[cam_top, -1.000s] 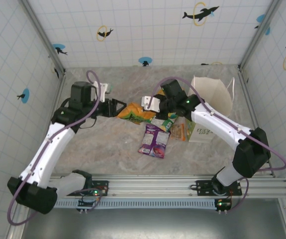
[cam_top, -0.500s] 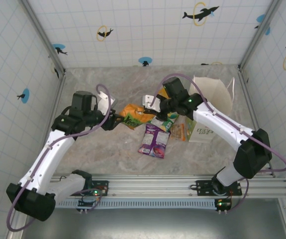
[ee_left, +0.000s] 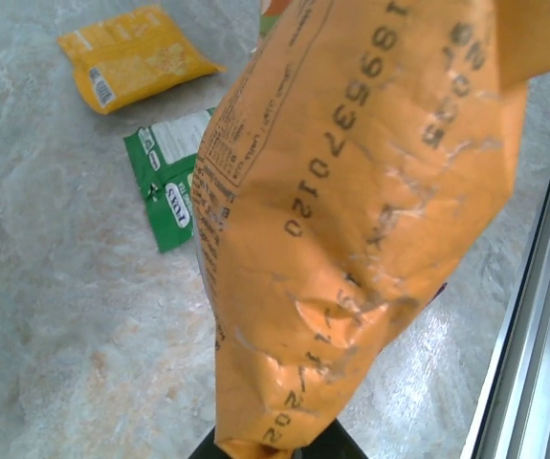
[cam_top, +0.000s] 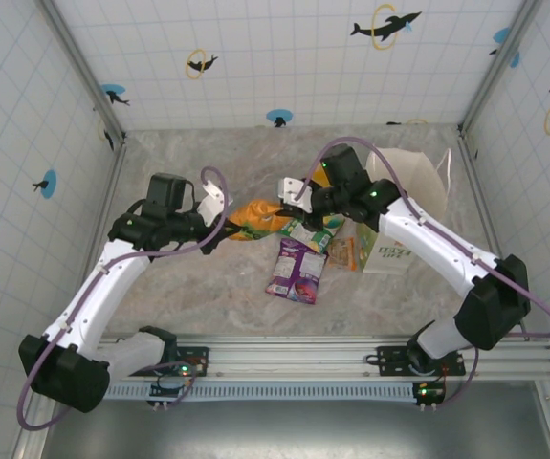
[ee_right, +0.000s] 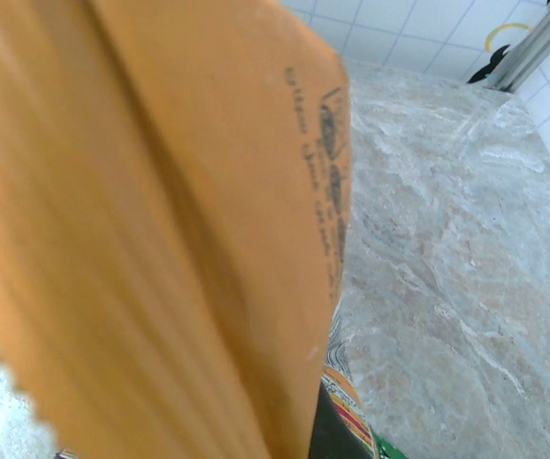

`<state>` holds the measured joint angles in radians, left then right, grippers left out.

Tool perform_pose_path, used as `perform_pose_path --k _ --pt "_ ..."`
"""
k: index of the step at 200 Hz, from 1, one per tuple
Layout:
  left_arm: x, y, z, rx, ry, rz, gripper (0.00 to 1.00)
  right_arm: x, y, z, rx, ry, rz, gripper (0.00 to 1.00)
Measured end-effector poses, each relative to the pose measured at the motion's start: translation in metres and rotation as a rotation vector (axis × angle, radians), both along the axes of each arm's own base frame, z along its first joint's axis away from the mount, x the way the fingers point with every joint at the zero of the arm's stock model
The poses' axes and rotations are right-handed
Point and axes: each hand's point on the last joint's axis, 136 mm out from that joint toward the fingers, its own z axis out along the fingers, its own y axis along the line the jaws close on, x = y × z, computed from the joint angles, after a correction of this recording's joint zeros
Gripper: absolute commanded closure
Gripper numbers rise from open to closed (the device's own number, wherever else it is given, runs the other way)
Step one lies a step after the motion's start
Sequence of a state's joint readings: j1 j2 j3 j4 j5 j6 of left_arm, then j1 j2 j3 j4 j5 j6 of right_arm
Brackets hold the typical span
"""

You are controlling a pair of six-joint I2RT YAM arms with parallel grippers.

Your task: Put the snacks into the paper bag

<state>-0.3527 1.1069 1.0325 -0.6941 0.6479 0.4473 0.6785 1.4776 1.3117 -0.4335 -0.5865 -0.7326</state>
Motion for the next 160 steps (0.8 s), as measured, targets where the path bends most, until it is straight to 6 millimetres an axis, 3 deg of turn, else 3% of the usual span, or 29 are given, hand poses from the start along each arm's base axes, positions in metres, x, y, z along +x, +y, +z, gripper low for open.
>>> perform_pose_path --k 44,73,98,123,160 --pt "-0.002 -0.004 0.011 0.003 -0.104 -0.069 1.00 -0.004 -0.011 0.011 0.072 0.098 0.032 0.95" --pt "-0.003 0.001 0.006 0.041 -0.101 -0.072 1.00 -0.009 -0.018 0.009 0.056 0.125 0.042 0.60" --pt "-0.005 0.005 -0.007 0.071 -0.048 -0.068 1.00 -0.014 -0.019 0.012 0.033 0.101 0.046 0.46" --pt "-0.007 0.006 -0.008 0.076 -0.028 -0.071 1.00 -0.025 -0.009 0.011 0.013 0.074 0.079 0.40" --pt "-0.008 0.003 0.001 0.055 -0.039 -0.083 1.00 -0.031 0.000 0.012 0.004 0.048 0.101 0.40"
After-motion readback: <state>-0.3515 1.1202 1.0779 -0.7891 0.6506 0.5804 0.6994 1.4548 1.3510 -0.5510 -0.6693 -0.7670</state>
